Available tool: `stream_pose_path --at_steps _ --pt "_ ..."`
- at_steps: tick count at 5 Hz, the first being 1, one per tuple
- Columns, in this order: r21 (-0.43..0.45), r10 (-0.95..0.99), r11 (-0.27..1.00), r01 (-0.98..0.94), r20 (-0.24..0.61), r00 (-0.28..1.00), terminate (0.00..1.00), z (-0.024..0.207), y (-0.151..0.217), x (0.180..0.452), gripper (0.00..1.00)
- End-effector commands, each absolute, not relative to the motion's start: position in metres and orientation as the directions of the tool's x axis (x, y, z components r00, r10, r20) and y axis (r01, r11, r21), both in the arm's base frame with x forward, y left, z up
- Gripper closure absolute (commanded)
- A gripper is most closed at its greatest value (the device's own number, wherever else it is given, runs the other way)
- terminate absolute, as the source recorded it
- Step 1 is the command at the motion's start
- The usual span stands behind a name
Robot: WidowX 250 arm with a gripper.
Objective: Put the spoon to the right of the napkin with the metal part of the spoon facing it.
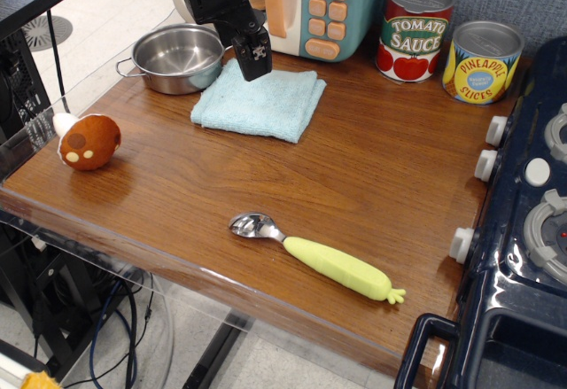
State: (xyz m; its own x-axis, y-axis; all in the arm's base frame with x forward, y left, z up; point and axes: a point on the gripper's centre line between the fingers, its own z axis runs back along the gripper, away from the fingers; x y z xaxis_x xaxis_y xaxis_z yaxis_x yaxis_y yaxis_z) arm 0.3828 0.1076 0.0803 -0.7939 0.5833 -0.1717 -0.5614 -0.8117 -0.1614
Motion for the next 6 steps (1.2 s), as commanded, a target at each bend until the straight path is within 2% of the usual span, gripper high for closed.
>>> stream_pose_path --at_steps 1,3,4,5,6 --pt "-0.161 0.583 -0.812 -0.561 -0.172 -0.794 0.00 0.080 0.108 0.383 0.00" --pt "-0.214 0.667 -0.743 -0.634 -0.165 -0.726 0.00 0.094 0.091 0.371 0.00" --pt "-0.225 0.742 -0.670 -0.708 -0.168 -0.649 0.00 0.098 0.073 0.360 0.00" --pt "-0.229 0.816 -0.578 -0.783 -0.178 -0.550 0.00 0.103 0.059 0.341 0.00" --pt "-0.237 0.907 -0.421 -0.876 -0.115 -0.405 0.00 0.098 0.043 0.311 0.00"
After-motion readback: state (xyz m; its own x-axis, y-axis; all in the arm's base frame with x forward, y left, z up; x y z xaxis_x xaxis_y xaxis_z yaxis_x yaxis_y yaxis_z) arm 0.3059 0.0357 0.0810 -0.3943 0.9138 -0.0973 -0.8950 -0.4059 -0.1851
